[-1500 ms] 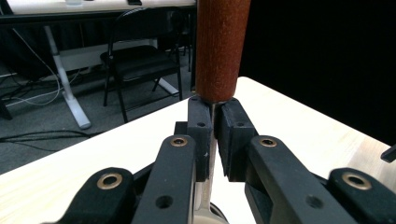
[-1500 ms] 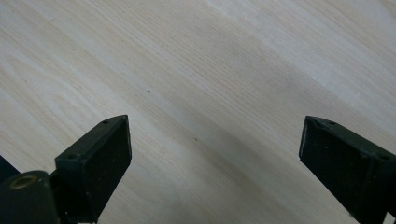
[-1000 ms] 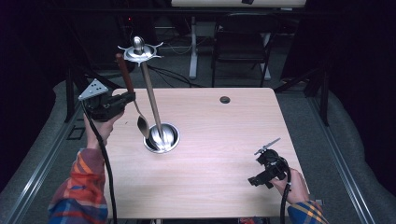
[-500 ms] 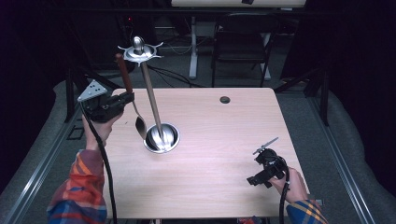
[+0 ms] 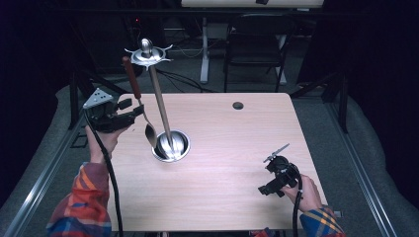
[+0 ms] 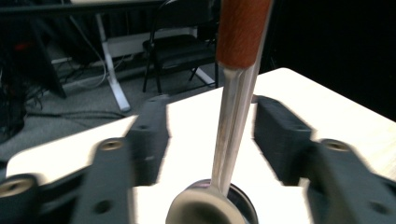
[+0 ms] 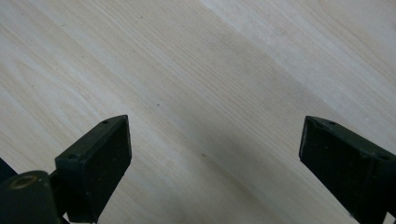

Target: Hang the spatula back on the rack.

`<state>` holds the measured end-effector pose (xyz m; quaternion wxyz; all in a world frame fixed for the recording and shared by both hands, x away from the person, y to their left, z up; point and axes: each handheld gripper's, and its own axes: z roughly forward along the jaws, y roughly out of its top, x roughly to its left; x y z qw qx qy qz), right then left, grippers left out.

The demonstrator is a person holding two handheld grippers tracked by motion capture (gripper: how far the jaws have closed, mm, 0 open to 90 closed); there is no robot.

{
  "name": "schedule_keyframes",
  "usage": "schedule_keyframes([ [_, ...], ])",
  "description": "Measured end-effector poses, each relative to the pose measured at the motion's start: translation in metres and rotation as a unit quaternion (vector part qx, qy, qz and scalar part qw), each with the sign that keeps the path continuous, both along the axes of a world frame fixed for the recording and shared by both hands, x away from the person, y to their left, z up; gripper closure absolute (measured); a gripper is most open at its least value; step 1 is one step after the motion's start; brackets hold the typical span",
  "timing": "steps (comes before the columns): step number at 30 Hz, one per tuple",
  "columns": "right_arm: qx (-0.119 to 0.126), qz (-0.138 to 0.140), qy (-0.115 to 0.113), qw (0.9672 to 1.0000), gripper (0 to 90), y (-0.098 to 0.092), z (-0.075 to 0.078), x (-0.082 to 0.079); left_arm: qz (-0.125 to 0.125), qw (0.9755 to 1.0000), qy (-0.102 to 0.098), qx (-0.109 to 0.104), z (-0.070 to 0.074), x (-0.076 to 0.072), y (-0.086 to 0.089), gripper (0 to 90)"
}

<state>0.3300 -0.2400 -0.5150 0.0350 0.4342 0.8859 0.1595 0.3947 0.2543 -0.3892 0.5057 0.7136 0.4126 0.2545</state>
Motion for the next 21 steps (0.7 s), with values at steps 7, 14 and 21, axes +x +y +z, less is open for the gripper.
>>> schedule_keyframes([
  [7,-0.001,0.006,-0.003,1.0,8.8,0.003,0.001,0.001,0.032,0.9991,0.019,0.023,-0.009,-0.011,-0.001,18.4],
  [14,-0.004,0.015,-0.003,0.9999,8.8,0.006,0.0,0.002,0.044,0.9969,0.045,0.047,-0.023,-0.019,0.003,14.2],
  [21,-0.008,0.026,-0.004,0.9996,8.6,0.012,-0.002,0.003,0.068,0.9915,0.076,0.081,-0.04,-0.024,0.011,9.6],
])
